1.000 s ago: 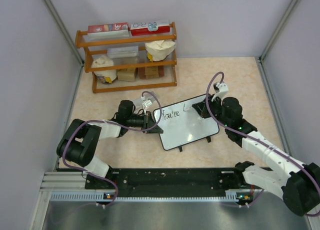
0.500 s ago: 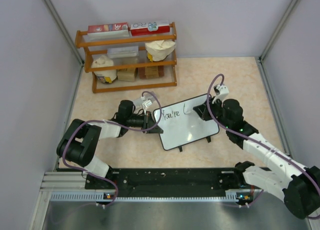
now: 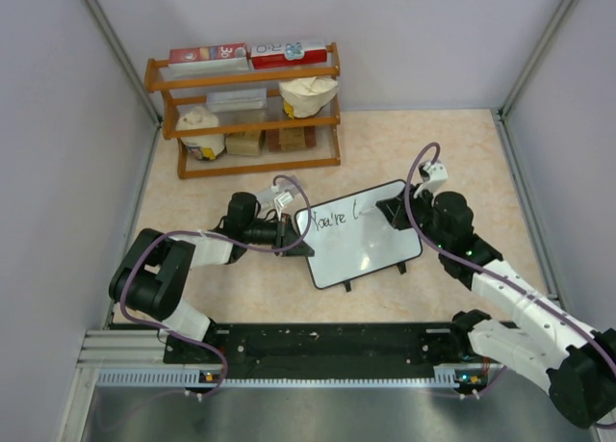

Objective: Write a sentence on the whiteboard
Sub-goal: Write a sentence at the center of the board.

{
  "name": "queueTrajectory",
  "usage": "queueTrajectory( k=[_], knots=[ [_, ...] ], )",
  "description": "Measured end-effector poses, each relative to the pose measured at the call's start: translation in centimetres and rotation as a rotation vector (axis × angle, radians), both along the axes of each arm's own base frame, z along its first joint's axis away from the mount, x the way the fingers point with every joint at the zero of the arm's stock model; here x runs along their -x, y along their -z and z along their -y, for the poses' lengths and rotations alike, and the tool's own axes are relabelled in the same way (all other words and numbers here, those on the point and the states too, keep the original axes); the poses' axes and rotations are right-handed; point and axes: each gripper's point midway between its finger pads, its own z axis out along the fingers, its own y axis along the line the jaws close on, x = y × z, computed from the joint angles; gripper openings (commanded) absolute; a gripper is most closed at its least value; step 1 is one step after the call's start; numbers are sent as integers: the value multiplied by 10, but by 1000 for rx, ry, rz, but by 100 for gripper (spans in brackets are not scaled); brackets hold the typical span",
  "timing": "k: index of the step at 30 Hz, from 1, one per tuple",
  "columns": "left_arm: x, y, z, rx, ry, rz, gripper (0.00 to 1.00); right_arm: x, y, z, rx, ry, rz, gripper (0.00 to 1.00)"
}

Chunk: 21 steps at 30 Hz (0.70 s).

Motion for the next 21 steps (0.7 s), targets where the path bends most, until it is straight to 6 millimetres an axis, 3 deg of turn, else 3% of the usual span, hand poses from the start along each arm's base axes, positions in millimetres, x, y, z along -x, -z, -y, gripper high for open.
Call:
queueTrajectory(
  k=[4, 13, 21],
  knots=[
    [0, 0, 0, 0, 0, 0, 0, -1, -7, 4, -6, 20, 21, 0],
    [0, 0, 0, -1, -1, -3, 0, -5, 5, 3, 13, 27, -10, 0],
    [0, 0, 0, -1, -1, -4, 0, -5, 4, 2, 11, 24, -7, 0]
  ],
)
